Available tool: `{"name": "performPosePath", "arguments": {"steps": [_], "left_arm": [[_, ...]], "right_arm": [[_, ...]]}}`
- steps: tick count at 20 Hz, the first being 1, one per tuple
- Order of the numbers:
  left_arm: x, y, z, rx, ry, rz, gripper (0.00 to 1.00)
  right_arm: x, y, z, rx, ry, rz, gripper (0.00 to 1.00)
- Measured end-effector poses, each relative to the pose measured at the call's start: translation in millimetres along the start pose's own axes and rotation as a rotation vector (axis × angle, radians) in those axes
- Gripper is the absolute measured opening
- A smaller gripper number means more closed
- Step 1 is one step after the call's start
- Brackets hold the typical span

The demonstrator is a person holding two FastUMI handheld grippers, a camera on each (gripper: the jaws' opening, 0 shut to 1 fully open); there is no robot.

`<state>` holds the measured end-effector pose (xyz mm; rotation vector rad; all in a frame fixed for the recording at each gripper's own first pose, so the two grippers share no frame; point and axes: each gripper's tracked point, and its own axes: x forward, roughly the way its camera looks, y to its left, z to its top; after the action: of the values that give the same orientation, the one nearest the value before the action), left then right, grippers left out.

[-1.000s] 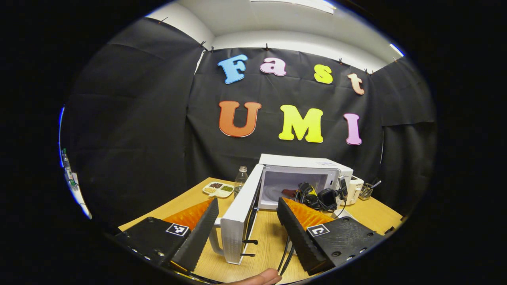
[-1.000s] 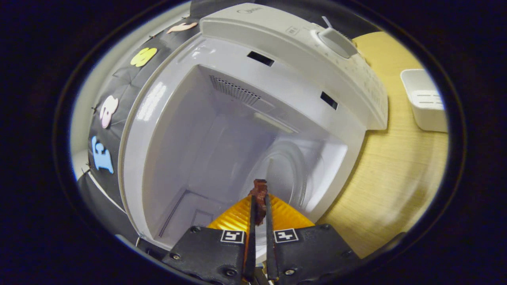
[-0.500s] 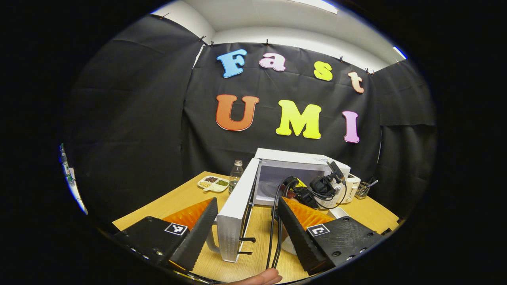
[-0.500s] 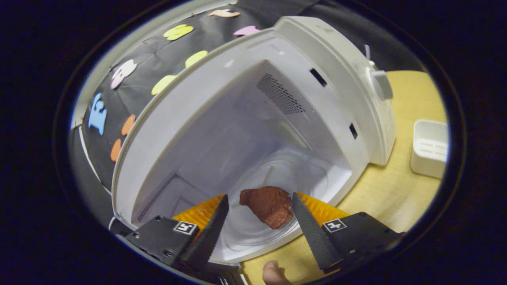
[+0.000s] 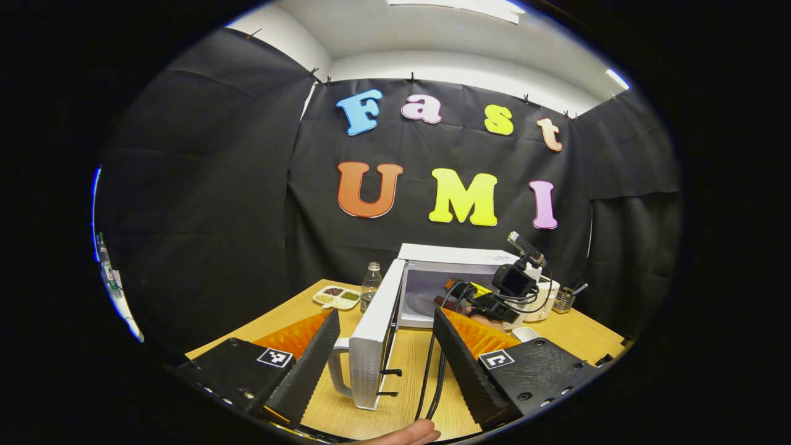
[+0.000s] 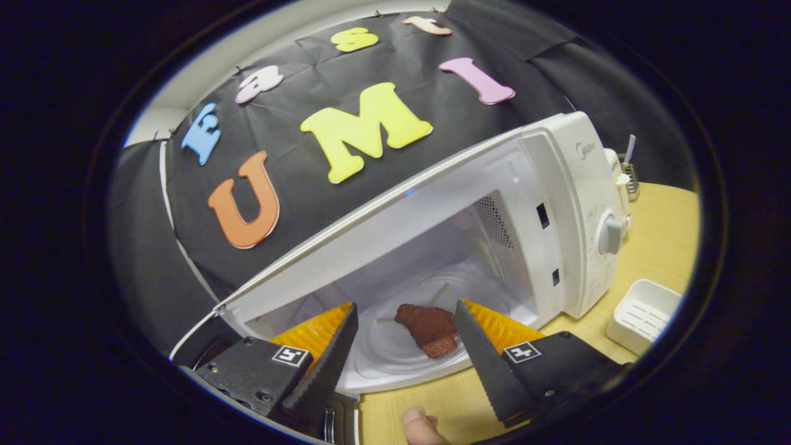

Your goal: Open the microwave oven with the left hand, put the food in, and close the microwave oven.

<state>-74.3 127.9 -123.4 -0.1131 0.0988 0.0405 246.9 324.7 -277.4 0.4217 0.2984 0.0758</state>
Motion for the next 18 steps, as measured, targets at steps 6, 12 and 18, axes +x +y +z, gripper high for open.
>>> {"name": "performPosePath", "arguments": {"steps": [6, 12, 18], "left_arm": [[-23, 13, 5, 0.018, -0.042, -0.007, 0.93], [-29, 42, -17, 0.027, -0.037, 0.048, 0.94], [-30, 41, -29, 0.062, -0.061, 0.029, 0.57]], "right_arm": [[-80, -23, 19, -0.181, -0.027, 0.082, 0.99], [-173, -60, 64, -0.216, -0.07, 0.147, 0.99], [-262, -118, 120, -0.278, -0.21, 0.094, 0.99]]}}
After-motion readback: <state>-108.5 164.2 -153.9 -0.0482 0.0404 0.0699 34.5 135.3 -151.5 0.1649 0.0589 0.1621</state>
